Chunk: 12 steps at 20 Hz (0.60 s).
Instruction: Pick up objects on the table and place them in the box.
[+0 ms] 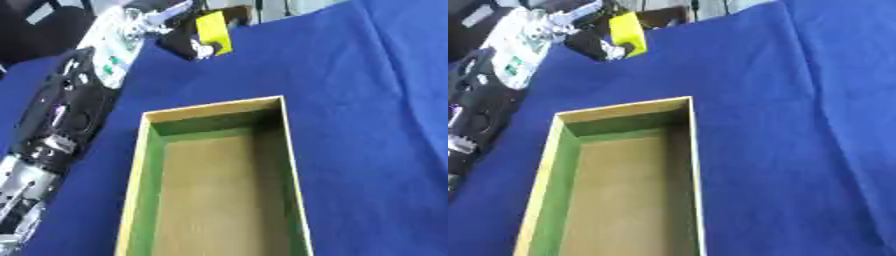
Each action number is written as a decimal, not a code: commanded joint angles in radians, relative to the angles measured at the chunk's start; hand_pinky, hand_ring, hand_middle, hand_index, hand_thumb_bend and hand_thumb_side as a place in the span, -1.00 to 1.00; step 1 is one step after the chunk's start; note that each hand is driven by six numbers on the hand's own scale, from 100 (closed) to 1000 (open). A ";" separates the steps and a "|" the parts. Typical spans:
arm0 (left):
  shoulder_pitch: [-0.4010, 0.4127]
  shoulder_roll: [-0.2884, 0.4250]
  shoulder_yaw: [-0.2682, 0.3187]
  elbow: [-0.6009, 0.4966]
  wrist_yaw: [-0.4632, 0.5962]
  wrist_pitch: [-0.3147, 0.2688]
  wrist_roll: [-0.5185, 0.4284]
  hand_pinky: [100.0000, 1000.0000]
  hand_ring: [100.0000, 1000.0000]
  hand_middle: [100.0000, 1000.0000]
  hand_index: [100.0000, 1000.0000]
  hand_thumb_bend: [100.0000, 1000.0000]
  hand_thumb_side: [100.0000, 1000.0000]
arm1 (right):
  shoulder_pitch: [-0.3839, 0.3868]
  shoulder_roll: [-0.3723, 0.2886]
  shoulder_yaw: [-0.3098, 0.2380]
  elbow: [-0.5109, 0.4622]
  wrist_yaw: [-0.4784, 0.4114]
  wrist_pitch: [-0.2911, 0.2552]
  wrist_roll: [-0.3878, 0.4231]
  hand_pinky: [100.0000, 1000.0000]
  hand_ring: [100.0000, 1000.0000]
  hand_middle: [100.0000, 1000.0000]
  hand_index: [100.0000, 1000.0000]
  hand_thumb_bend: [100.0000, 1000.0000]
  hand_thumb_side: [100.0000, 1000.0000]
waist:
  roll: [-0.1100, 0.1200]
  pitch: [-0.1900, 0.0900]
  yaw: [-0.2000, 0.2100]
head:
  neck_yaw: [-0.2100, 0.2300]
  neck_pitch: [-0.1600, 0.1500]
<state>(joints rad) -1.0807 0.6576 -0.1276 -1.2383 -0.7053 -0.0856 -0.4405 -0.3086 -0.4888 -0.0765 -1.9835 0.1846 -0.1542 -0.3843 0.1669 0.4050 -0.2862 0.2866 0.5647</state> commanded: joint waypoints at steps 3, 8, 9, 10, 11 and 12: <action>0.056 0.103 -0.024 -0.259 0.108 0.101 0.039 -1.00 -0.44 -0.57 -0.37 -1.00 -0.66 | 0.008 -0.032 -0.017 -0.016 -0.013 0.004 -0.011 -0.19 0.15 0.16 0.48 -0.99 0.07 | -0.019 -0.051 0.032 | -0.037 0.045; 0.196 0.150 -0.041 -0.646 0.252 0.265 0.059 -1.00 -0.44 -0.58 -0.36 -1.00 -0.65 | 0.007 -0.035 -0.018 -0.016 -0.022 0.008 -0.014 -0.18 0.16 0.16 0.48 -1.00 0.06 | -0.030 -0.069 0.065 | -0.076 0.063; 0.219 0.149 -0.043 -0.703 0.267 0.286 0.057 -1.00 -0.44 -0.58 -0.36 -1.00 -0.70 | 0.005 -0.035 -0.018 -0.016 -0.024 0.008 -0.015 -0.18 0.16 0.16 0.48 -1.00 0.07 | -0.033 -0.072 0.071 | -0.084 0.064; 0.234 0.148 -0.047 -0.733 0.277 0.293 0.058 -1.00 -0.44 -0.58 -0.36 -1.00 -0.75 | 0.004 -0.034 -0.018 -0.016 -0.027 0.008 -0.016 -0.18 0.16 0.16 0.48 -1.00 0.08 | -0.036 -0.075 0.076 | -0.090 0.064; 0.247 0.148 -0.054 -0.748 0.281 0.287 0.061 -1.00 -0.44 -0.58 -0.36 -1.00 -0.65 | 0.003 -0.034 -0.019 -0.016 -0.029 0.008 -0.017 -0.17 0.16 0.16 0.48 -1.00 0.06 | -0.039 -0.077 0.080 | -0.096 0.064; 0.258 0.148 -0.062 -0.755 0.279 0.277 0.066 -1.00 -0.44 -0.58 -0.36 -1.00 -0.65 | 0.001 -0.033 -0.019 -0.016 -0.031 0.008 -0.017 -0.17 0.16 0.16 0.48 -1.00 0.06 | -0.041 -0.079 0.083 | -0.101 0.064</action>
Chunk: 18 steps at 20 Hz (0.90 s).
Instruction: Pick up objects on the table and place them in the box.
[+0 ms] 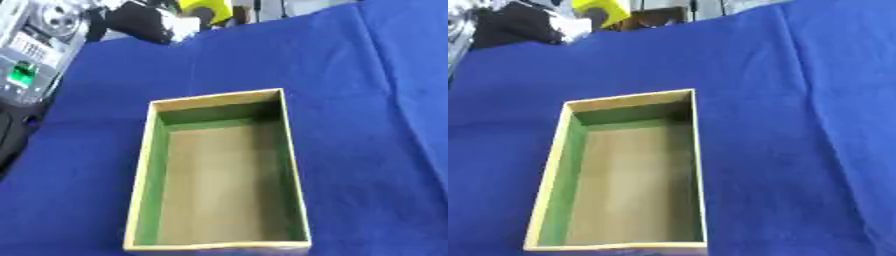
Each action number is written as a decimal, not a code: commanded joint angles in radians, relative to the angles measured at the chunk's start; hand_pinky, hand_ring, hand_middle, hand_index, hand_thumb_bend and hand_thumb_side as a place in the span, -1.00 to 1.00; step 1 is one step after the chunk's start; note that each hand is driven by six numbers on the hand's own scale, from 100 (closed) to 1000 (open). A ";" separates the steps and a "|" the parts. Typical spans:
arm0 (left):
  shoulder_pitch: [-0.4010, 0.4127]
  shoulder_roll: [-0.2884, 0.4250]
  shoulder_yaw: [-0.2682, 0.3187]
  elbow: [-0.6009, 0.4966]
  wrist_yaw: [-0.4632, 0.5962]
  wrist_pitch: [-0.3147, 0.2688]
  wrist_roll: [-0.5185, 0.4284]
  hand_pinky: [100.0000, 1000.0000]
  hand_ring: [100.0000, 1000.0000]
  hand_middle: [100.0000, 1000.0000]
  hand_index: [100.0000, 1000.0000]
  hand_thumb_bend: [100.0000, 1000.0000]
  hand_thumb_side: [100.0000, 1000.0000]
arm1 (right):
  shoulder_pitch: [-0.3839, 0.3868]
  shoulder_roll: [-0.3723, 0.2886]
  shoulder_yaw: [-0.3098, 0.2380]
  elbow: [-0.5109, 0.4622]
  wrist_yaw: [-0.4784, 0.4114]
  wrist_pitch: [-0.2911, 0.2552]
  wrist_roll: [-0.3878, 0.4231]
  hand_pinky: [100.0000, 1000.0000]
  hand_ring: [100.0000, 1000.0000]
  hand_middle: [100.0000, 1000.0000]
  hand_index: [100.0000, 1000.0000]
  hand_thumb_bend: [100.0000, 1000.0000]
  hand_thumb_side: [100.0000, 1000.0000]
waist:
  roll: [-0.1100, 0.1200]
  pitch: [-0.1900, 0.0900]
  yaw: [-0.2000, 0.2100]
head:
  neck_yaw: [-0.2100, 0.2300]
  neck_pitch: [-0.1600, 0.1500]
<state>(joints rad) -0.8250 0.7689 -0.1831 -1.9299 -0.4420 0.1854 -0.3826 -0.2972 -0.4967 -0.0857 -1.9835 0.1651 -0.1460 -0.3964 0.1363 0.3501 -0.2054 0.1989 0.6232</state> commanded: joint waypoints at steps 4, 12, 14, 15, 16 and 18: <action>0.047 0.038 -0.054 -0.070 0.019 -0.027 0.009 -1.00 -0.43 -0.58 -0.36 -1.00 -0.66 | -0.013 -0.022 -0.011 -0.016 -0.017 0.000 -0.007 -0.17 0.16 0.16 0.48 -1.00 0.06 | -0.017 -0.029 0.005 | -0.027 0.007; 0.157 0.058 -0.146 -0.070 -0.114 -0.096 -0.043 -1.00 -0.41 -0.56 -0.36 -1.00 -0.67 | -0.024 -0.020 -0.012 -0.016 -0.027 -0.006 -0.011 -0.16 0.16 0.16 0.47 -1.00 0.06 | -0.028 -0.030 0.001 | -0.034 0.005; 0.177 0.061 -0.162 -0.070 -0.139 -0.109 -0.053 -1.00 -0.40 -0.56 -0.36 -1.00 -0.67 | -0.026 -0.020 -0.011 -0.016 -0.029 -0.008 -0.010 -0.16 0.16 0.16 0.47 -1.00 0.06 | -0.030 -0.029 0.001 | -0.034 0.005; 0.186 0.062 -0.171 -0.070 -0.148 -0.116 -0.060 -1.00 -0.39 -0.55 -0.35 -1.00 -0.67 | -0.027 -0.019 -0.011 -0.016 -0.030 -0.009 -0.009 -0.16 0.16 0.16 0.47 -1.00 0.06 | -0.031 -0.029 0.001 | -0.035 0.005; 0.195 0.062 -0.181 -0.070 -0.155 -0.121 -0.071 -1.00 -0.38 -0.54 -0.34 -1.00 -0.68 | -0.027 -0.019 -0.011 -0.016 -0.030 -0.009 -0.009 -0.16 0.16 0.16 0.47 -1.00 0.06 | -0.032 -0.028 0.000 | -0.036 0.005; 0.207 0.061 -0.202 -0.070 -0.166 -0.128 -0.099 -1.00 -0.37 -0.53 -0.33 -1.00 -0.68 | -0.028 -0.017 -0.011 -0.016 -0.031 -0.009 -0.010 -0.16 0.16 0.16 0.47 -1.00 0.06 | -0.035 -0.027 0.000 | -0.036 0.005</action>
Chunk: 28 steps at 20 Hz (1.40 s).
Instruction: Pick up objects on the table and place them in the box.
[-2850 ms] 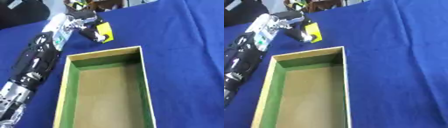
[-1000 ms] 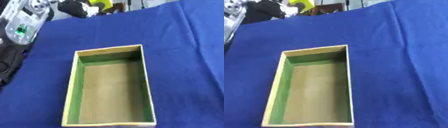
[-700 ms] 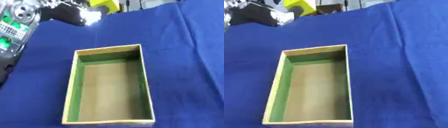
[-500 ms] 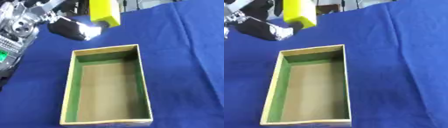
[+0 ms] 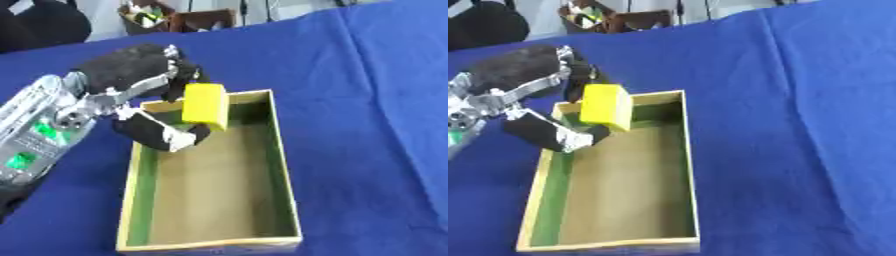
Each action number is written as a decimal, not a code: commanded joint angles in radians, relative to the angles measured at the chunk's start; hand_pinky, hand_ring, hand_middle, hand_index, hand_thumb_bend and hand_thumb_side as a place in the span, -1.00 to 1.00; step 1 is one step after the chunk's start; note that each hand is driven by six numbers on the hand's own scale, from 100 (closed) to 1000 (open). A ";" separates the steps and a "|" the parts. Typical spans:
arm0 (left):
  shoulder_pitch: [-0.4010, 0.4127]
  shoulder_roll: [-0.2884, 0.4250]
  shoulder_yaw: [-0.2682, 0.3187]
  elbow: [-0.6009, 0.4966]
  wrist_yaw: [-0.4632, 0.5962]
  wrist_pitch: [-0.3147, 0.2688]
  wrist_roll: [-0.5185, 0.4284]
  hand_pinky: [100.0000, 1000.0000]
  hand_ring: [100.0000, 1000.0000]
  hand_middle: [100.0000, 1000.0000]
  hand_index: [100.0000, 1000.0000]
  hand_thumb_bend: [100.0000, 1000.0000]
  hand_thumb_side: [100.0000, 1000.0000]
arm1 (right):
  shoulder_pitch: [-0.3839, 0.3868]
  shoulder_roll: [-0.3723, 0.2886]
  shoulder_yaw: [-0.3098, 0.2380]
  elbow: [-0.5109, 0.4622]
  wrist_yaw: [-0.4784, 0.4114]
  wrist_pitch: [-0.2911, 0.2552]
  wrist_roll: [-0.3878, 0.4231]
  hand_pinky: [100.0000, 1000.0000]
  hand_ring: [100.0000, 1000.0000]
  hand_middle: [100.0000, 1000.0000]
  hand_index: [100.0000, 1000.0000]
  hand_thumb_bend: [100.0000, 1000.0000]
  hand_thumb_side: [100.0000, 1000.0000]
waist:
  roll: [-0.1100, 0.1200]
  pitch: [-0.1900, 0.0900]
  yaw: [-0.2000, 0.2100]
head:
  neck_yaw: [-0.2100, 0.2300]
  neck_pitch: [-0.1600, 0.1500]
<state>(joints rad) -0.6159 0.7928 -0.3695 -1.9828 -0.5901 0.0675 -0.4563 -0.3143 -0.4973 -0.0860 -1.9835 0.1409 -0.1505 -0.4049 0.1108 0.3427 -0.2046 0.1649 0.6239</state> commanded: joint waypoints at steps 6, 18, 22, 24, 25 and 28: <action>0.016 0.038 -0.058 -0.017 -0.047 -0.025 -0.115 -0.90 -0.18 -0.32 -0.13 -1.00 -0.68 | -0.012 -0.014 -0.010 -0.016 -0.007 -0.005 -0.002 -0.16 0.16 0.16 0.47 -1.00 0.06 | -0.015 -0.019 -0.001 | 0.003 0.003; -0.001 0.019 -0.040 -0.017 -0.092 -0.150 -0.252 0.42 0.76 0.78 1.00 0.42 1.00 | -0.011 -0.009 -0.012 -0.016 -0.012 0.004 -0.011 -0.13 0.16 0.16 0.47 -1.00 0.07 | -0.027 -0.034 0.001 | -0.002 0.004; -0.006 0.001 0.008 -0.017 -0.095 -0.150 -0.211 0.34 0.72 0.72 0.96 0.31 1.00 | -0.013 -0.010 -0.011 -0.016 -0.019 0.008 -0.014 -0.13 0.16 0.16 0.47 -1.00 0.07 | -0.032 -0.045 0.011 | -0.011 0.007; -0.016 -0.020 0.049 -0.017 -0.089 -0.135 -0.152 0.28 0.69 0.68 0.93 0.05 1.00 | -0.014 -0.011 -0.010 -0.016 -0.022 0.009 -0.015 -0.13 0.17 0.16 0.47 -1.00 0.07 | -0.036 -0.051 0.017 | -0.015 0.009; -0.023 -0.033 0.070 -0.017 -0.077 -0.128 -0.116 0.24 0.66 0.65 0.90 -0.12 1.00 | -0.013 -0.012 -0.010 -0.016 -0.024 0.009 -0.016 -0.13 0.17 0.16 0.47 -1.00 0.06 | -0.038 -0.054 0.020 | -0.017 0.010; -0.047 -0.087 0.152 -0.017 -0.020 -0.092 0.038 -0.01 0.48 0.45 0.78 -1.00 0.91 | -0.013 -0.012 -0.011 -0.016 -0.027 0.010 -0.018 -0.13 0.17 0.16 0.47 -1.00 0.06 | -0.045 -0.061 0.030 | -0.025 0.014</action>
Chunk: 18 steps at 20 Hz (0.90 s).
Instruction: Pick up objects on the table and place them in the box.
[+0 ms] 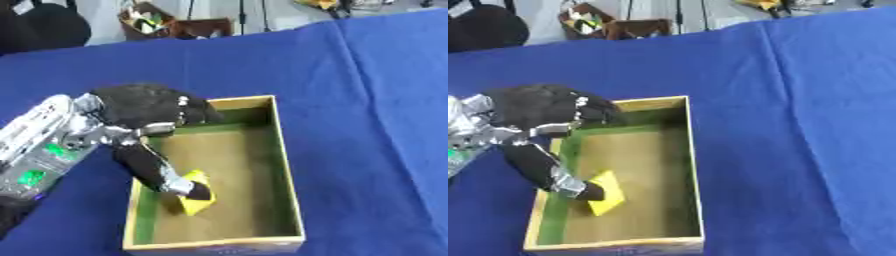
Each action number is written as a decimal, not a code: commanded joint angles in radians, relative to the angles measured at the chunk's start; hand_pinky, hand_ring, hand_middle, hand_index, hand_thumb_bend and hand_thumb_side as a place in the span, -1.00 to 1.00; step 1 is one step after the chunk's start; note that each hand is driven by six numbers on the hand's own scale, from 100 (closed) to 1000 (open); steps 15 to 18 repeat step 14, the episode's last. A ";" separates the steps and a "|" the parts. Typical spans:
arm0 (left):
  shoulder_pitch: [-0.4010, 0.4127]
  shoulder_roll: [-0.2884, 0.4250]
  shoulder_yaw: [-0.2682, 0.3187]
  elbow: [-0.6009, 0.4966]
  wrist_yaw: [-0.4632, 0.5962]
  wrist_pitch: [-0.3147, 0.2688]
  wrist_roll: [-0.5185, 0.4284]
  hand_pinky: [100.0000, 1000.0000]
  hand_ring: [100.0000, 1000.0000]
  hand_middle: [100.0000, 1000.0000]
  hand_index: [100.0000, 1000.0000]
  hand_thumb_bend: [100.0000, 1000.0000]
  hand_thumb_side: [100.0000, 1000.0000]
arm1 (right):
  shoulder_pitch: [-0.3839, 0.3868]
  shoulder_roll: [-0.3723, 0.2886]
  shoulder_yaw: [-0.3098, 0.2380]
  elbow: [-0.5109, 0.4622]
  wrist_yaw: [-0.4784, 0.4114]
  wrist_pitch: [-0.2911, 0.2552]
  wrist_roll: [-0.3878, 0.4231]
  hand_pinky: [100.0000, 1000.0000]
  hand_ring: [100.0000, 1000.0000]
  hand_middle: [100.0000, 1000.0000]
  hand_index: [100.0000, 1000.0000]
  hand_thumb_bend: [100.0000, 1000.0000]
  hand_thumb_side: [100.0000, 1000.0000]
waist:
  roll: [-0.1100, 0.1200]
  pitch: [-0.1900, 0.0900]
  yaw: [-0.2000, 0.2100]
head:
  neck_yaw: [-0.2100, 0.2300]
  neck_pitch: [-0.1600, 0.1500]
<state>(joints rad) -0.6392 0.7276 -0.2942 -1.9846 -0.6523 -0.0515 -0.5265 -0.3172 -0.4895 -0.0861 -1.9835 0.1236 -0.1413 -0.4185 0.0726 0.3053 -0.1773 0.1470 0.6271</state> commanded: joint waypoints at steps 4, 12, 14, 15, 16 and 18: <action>-0.035 -0.110 0.188 -0.015 0.244 0.115 0.413 -0.38 0.12 0.10 0.57 -1.00 0.43 | -0.012 -0.021 -0.013 -0.016 -0.013 -0.001 -0.009 -0.13 0.17 0.16 0.47 -1.00 0.06 | -0.015 -0.027 0.015 | -0.013 0.015; 0.060 -0.244 0.284 -0.015 0.655 -0.149 0.776 -0.50 -0.14 -0.12 0.38 -1.00 0.48 | -0.029 -0.025 -0.014 -0.016 -0.016 -0.009 -0.016 -0.11 0.18 0.18 0.48 -1.00 0.07 | -0.030 -0.021 0.029 | -0.025 0.015; 0.096 -0.269 0.295 -0.015 0.719 -0.217 0.748 -0.42 -0.09 -0.06 0.44 -1.00 0.56 | -0.035 -0.025 -0.015 -0.016 -0.015 -0.013 -0.021 -0.09 0.20 0.20 0.48 -1.00 0.07 | -0.035 -0.019 0.031 | -0.024 0.018; 0.096 -0.269 0.295 -0.015 0.719 -0.217 0.748 -0.42 -0.09 -0.06 0.44 -1.00 0.56 | -0.035 -0.025 -0.015 -0.016 -0.015 -0.013 -0.021 -0.09 0.20 0.20 0.48 -1.00 0.07 | -0.035 -0.019 0.031 | -0.024 0.018; 0.096 -0.269 0.295 -0.015 0.719 -0.217 0.748 -0.42 -0.09 -0.06 0.44 -1.00 0.56 | -0.035 -0.025 -0.015 -0.016 -0.015 -0.013 -0.021 -0.09 0.20 0.20 0.48 -1.00 0.07 | -0.035 -0.019 0.031 | -0.024 0.018; 0.096 -0.269 0.295 -0.015 0.719 -0.217 0.748 -0.42 -0.09 -0.06 0.44 -1.00 0.56 | -0.035 -0.025 -0.015 -0.016 -0.015 -0.013 -0.021 -0.09 0.20 0.20 0.48 -1.00 0.07 | -0.035 -0.019 0.031 | -0.024 0.018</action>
